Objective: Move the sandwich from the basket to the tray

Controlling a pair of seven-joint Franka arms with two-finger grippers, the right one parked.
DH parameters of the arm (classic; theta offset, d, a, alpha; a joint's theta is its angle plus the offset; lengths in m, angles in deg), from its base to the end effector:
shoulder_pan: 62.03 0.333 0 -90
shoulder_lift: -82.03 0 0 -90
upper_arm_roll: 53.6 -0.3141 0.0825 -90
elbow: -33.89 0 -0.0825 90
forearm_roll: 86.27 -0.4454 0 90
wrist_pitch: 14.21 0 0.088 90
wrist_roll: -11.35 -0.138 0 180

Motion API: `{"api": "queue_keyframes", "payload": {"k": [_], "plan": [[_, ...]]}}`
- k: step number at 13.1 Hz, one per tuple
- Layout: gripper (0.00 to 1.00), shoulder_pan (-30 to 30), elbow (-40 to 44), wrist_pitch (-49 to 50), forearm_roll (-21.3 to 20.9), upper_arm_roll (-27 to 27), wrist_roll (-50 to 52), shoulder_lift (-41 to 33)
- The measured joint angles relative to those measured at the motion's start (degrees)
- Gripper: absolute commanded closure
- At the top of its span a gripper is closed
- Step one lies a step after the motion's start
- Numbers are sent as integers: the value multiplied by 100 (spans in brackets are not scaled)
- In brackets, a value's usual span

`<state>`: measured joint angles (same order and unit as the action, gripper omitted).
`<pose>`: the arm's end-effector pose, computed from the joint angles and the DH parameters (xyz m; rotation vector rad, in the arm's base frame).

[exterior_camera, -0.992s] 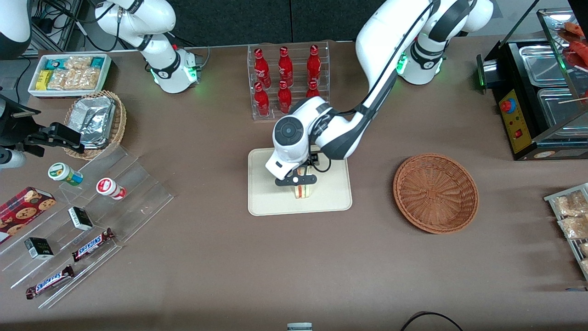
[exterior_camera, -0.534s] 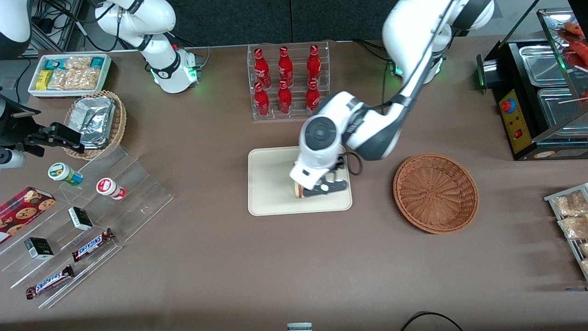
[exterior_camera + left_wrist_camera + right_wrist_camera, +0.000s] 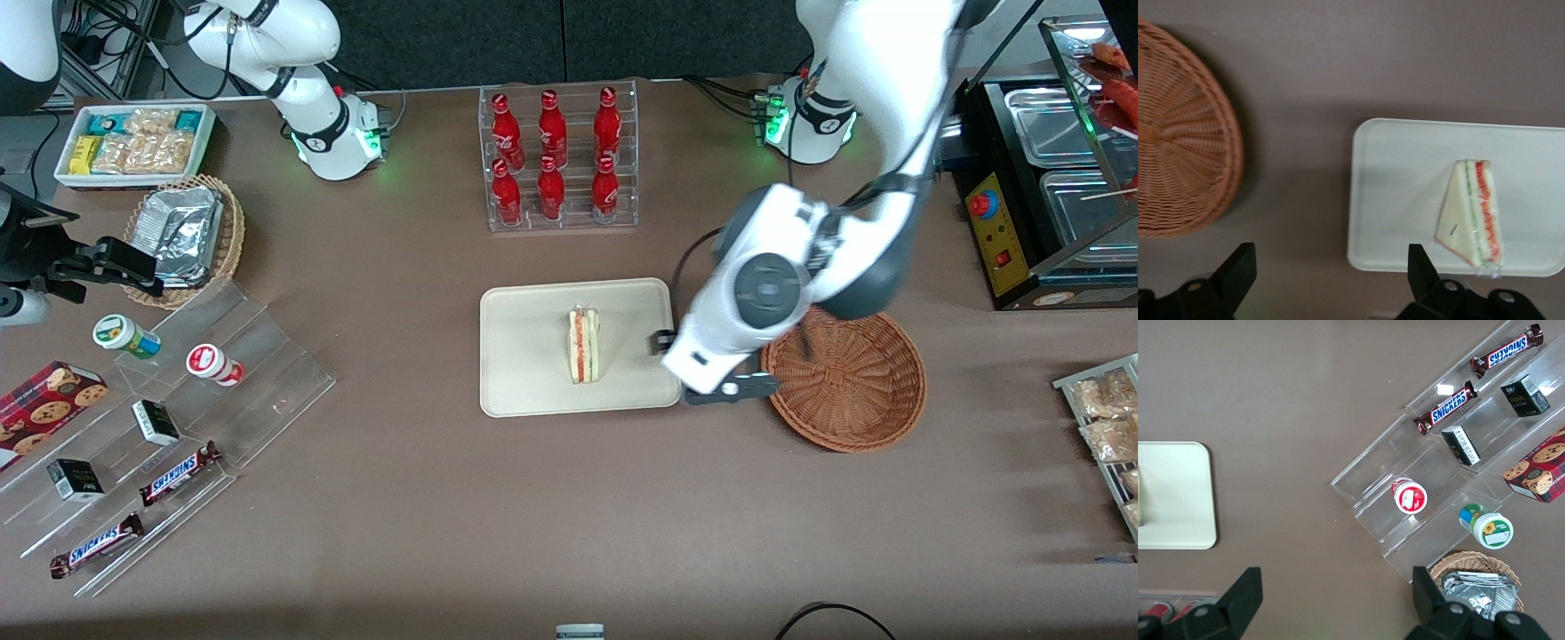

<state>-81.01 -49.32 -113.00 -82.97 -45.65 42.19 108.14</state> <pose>0.6451 -0.3224 0.3608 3.1039 0.1409 -0.3340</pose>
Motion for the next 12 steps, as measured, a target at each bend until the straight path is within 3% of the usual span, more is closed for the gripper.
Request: {"api": "queue_keyframes", "payload": {"k": [8, 12], "plan": [[0, 1115, -161, 985, 170, -12, -1342, -812], [0, 1476, -286, 1467, -96, -27, -2227, -1353]]}}
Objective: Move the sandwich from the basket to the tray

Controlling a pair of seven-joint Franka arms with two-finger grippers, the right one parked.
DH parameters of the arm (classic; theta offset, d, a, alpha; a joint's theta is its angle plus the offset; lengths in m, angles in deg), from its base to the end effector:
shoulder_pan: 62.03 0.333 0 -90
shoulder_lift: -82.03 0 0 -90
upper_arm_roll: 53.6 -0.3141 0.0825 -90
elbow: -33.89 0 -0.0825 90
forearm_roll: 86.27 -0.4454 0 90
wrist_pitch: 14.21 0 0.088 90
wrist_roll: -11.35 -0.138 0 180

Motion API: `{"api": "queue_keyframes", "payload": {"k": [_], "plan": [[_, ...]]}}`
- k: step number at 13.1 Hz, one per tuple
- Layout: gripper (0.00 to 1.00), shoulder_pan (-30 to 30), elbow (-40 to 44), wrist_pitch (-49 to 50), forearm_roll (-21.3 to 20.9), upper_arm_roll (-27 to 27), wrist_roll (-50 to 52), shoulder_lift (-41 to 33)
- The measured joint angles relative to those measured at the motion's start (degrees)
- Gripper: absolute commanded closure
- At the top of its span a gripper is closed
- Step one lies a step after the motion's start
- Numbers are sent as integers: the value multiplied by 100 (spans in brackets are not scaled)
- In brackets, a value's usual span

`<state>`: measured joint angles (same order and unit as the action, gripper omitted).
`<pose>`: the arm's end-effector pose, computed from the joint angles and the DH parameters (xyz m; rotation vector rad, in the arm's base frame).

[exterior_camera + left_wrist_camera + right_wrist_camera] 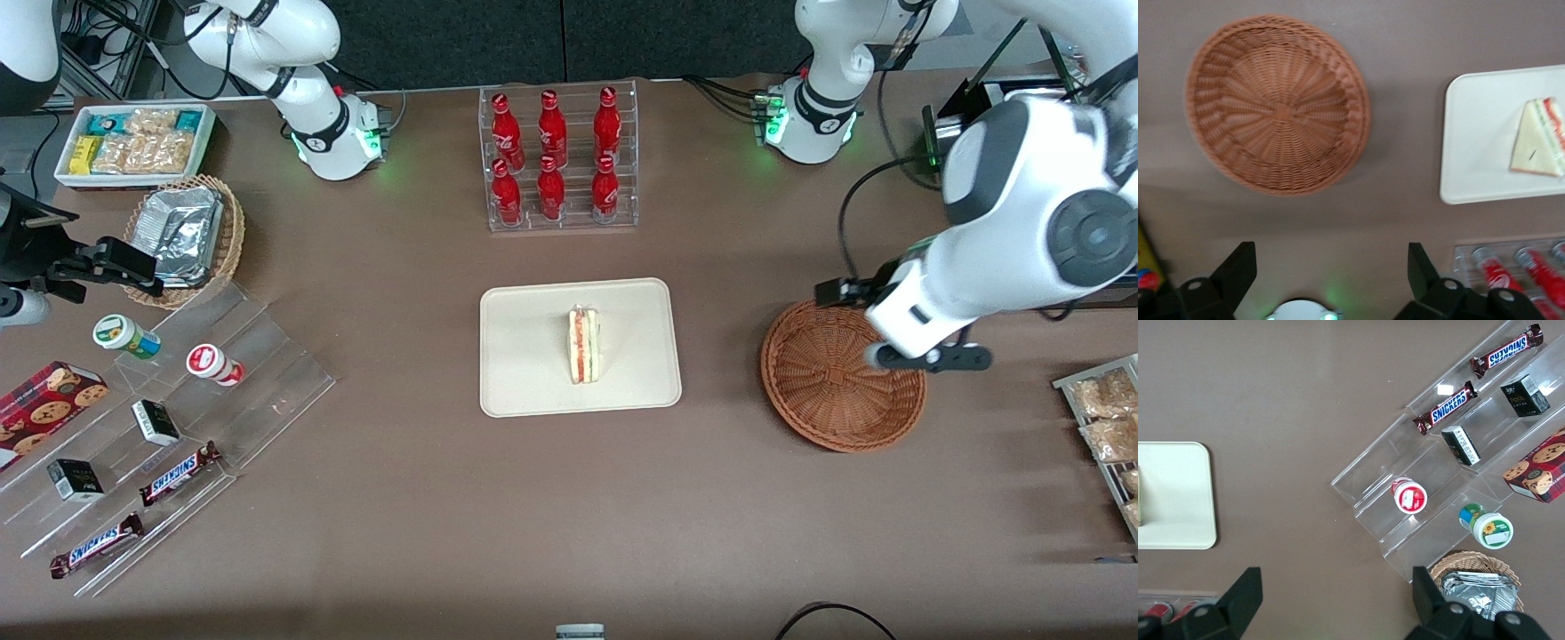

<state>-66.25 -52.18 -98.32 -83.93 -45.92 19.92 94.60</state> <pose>0.6380 -0.1340 0.4821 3.0896 -0.0891 -0.4042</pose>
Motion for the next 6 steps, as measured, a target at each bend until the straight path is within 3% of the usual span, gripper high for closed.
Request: {"api": "queue_keyframes", "payload": {"k": [6], "plan": [[0, 341, -295, 522, -19, -152, -186, -897]]}}
